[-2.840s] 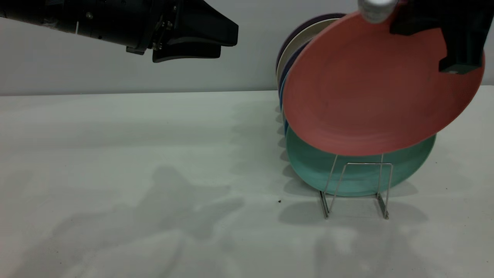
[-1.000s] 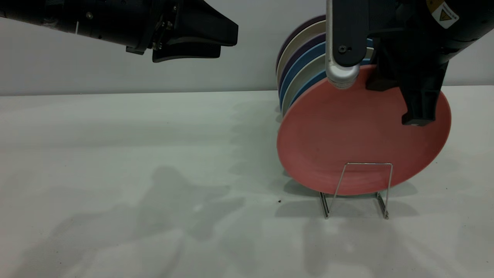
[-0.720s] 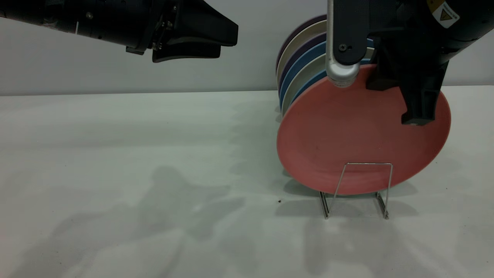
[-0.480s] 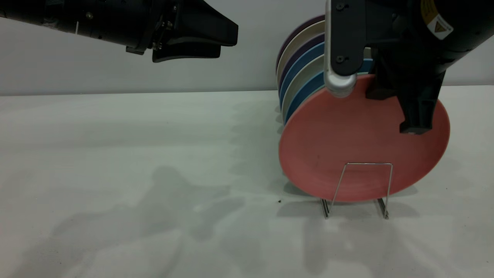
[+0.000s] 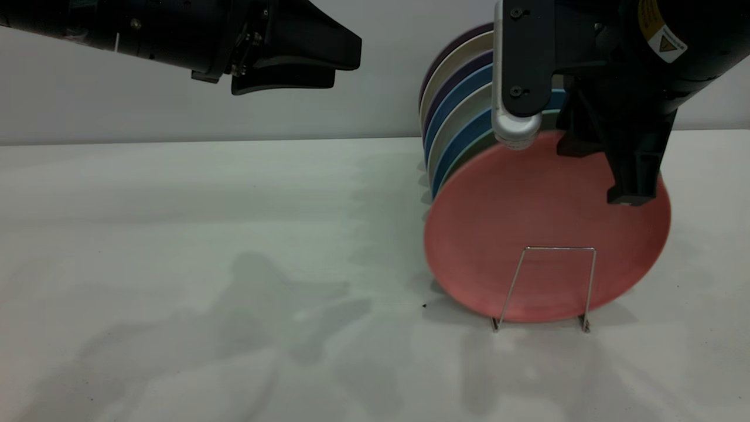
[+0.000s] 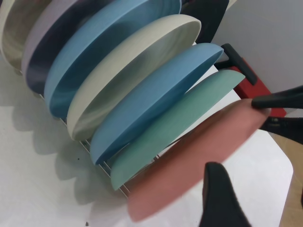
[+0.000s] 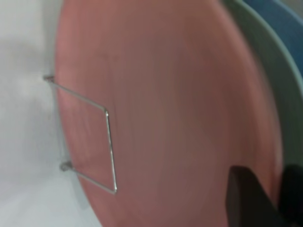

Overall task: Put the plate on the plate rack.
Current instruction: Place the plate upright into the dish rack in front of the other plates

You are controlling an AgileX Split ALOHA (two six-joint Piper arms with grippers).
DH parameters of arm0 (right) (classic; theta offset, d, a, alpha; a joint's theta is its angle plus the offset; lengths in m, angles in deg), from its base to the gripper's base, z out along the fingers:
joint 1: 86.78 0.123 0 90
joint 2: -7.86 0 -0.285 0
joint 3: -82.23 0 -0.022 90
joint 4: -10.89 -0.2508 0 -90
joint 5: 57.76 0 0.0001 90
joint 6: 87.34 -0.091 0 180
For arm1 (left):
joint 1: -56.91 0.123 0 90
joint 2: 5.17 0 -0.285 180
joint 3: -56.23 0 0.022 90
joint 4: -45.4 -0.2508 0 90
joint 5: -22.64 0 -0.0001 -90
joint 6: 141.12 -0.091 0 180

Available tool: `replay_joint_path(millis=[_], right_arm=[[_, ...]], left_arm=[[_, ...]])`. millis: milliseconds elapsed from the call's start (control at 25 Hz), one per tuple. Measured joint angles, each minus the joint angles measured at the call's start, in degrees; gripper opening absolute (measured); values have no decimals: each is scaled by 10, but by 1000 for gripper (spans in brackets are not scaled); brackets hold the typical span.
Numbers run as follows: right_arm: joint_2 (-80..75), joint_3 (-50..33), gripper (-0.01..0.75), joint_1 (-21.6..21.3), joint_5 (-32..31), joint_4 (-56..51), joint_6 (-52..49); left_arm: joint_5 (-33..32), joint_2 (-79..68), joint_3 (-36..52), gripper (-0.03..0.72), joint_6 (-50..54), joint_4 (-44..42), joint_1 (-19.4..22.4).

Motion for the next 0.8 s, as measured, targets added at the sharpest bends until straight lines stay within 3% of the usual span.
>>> replay_joint_path(millis=[200,560,800], right_arm=[[0,0,280,0,-7,0,0],[35,0,292,0,-54,-3,0],[107,0,292,0,-85,-59,-11]], left_arm=[[0,0,0,445,0,0,0],[0,2,0,445,0,0,0],[12,32,0,445,4,-27,0]])
